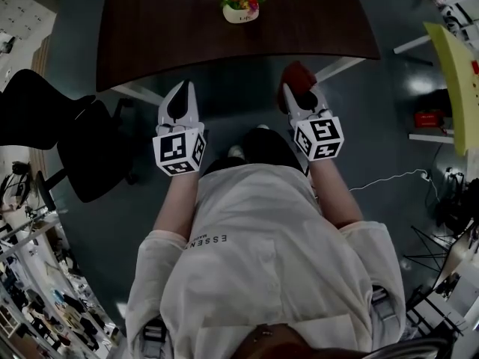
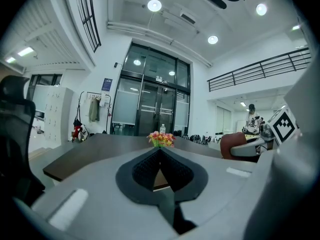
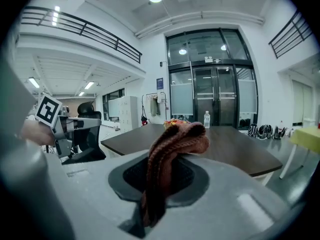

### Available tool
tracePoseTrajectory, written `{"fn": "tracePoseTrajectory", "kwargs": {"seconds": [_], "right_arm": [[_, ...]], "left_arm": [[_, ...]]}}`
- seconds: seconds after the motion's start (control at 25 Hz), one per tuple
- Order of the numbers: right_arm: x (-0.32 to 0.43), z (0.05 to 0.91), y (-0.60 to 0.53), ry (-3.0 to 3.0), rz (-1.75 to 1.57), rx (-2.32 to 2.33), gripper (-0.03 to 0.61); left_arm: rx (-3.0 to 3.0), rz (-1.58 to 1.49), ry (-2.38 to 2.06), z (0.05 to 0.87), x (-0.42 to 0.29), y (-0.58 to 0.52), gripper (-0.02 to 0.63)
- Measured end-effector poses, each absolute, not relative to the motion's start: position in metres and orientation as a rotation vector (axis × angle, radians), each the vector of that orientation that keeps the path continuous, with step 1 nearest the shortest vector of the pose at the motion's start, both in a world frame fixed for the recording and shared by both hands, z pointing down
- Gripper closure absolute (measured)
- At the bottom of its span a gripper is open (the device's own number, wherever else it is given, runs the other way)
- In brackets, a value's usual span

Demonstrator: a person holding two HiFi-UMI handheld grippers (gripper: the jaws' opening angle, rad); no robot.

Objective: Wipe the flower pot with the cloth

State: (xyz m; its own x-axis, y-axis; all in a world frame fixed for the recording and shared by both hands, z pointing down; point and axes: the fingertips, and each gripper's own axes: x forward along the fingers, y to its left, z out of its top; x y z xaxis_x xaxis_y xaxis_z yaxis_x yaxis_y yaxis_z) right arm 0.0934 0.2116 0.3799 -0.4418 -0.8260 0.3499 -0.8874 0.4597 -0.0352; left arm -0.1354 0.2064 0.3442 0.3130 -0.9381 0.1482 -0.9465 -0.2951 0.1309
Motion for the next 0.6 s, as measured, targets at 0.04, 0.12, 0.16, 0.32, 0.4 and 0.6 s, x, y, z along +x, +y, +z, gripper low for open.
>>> {"fn": "tracePoseTrajectory", "kwargs": {"seconds": [0.04,0.12,0.16,0.32,0.4,0.6], "right_arm": [[0.093,0.381,0.213,-2.428,0.309,1.465,0.532],[0.089,0.384,0.215,-2.430,0.308,1.453,0.532],[0.087,0.385,0.216,-2.432,0.308,1.445,0.532],[0.086,0.385,0.217,-2.443,0.307,1.426,0.532],[0.087,0.383,0.215,-2.445,0.303,1.425,0.532],[0.095,0.379,0.215,-2.449,0.289,1.409,0.532]], "left_arm": [[2.381,0.064,-1.730,0.346,-0.135,0.208,0.600],[2.378,0.070,-1.720,0.350,-0.134,0.210,0.600],[2.377,0.075,-1.715,0.352,-0.133,0.211,0.600],[2.383,0.089,-1.698,0.353,-0.125,0.210,0.600],[2.397,0.101,-1.693,0.351,-0.119,0.208,0.600],[2.397,0.110,-1.682,0.347,-0.108,0.206,0.600]]}}
